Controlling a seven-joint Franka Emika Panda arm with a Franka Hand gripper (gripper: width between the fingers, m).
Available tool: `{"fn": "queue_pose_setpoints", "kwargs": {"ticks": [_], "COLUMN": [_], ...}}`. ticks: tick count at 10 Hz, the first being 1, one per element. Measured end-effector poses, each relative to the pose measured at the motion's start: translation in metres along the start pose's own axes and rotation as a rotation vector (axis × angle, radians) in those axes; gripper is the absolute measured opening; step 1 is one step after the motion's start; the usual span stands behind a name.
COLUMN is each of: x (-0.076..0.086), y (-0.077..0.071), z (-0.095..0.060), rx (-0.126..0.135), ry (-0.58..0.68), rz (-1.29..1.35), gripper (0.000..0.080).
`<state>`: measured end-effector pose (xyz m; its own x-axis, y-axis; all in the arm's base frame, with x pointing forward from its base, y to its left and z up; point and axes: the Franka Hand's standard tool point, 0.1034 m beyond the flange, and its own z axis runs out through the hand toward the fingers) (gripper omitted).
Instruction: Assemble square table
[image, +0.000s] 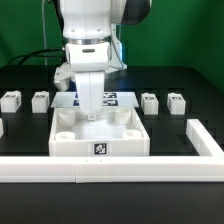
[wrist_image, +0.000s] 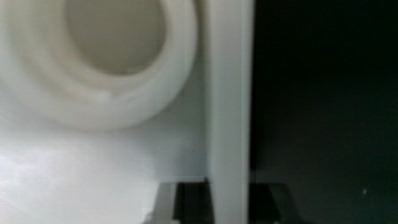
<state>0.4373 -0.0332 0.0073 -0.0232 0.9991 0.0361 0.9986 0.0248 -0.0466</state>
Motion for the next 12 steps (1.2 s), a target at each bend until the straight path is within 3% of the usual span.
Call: {"fn": "queue_pose_setpoints", "kwargs": {"ticks": [4,6,10,12], "x": [0.003,0.026,0.081,0.096], "y": [0.002,0.012,0.046,0.056], "z": [0.0,0.001,0.001,0.001], "rx": [-0.005,-0.014,-0.046,-0.056], "ry": [0.001,0.014,0.052,0.066], "rz": [0.015,0.052,0.092,0.092], "gripper": [0.0059,0.0059,0.0059,0.0059]}}
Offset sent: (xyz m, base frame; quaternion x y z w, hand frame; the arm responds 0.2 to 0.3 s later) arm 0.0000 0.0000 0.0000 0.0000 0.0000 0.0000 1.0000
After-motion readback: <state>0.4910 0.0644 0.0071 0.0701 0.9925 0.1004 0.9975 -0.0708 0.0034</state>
